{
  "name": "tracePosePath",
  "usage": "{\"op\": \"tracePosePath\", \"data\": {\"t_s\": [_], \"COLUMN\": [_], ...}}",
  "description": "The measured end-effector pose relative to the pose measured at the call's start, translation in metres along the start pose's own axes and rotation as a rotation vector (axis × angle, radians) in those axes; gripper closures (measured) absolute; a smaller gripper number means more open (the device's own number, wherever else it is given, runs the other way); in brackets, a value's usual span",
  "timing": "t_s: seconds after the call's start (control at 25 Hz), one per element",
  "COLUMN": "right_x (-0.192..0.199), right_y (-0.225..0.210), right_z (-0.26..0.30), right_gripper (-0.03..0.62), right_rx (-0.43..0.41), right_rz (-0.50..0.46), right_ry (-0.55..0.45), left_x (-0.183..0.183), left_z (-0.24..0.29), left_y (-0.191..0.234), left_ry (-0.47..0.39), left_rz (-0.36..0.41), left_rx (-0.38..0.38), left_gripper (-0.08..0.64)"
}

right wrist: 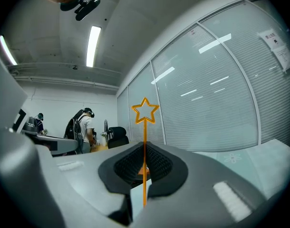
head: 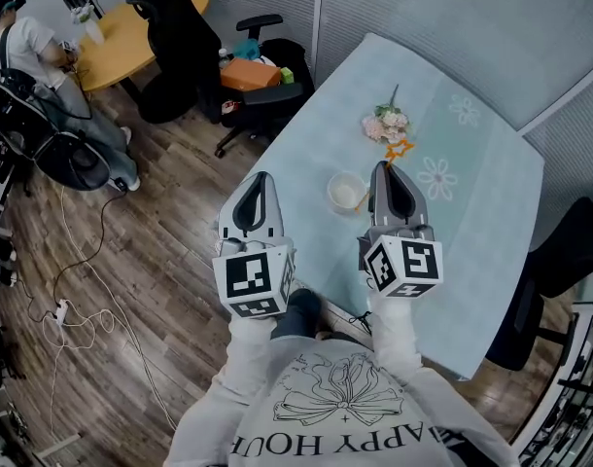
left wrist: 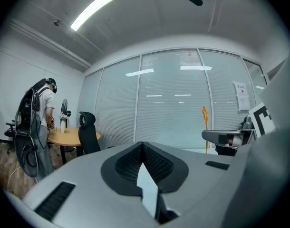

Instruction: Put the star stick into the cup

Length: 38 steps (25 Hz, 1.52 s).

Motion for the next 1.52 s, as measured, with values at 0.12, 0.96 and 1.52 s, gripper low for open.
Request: {"op": "tracePosePath", "data": {"t_s": [0.12,0.96,1.52], "right_x": [0.009,0.079,0.132], "right_y": [-0.006,-0.054,-0.077], "right_z": [0.018,0.072,0.082], "right_gripper": [0.575,0.575,0.575], "right_rx": [0.015,0.096,0.074], "right_rz": [-0.002,0.034,0.114], "right_ry": [0.016,0.168,0.284], "left_x": [0.006,0.069,0.117], "left_z": [0.024,0.111,0.131], "left_y": [0.005,-0.008,-0.02], "left_ry": [0.021,0.201,0.313], "left_rz": [-0.001,0.007,-0.001], "left_rx": [0.018,0.115,0.091], "left_gripper": [0.554,0.554,0.554]}}
Point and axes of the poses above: the fingertips, and each gripper's own axes: z forward along the fingers, y to its left, x out of its underside, the point moved 7 cm from there along -z, backward along the fingers, and after that the axes turned 13 degrees about -x, right-handed, at the moved point
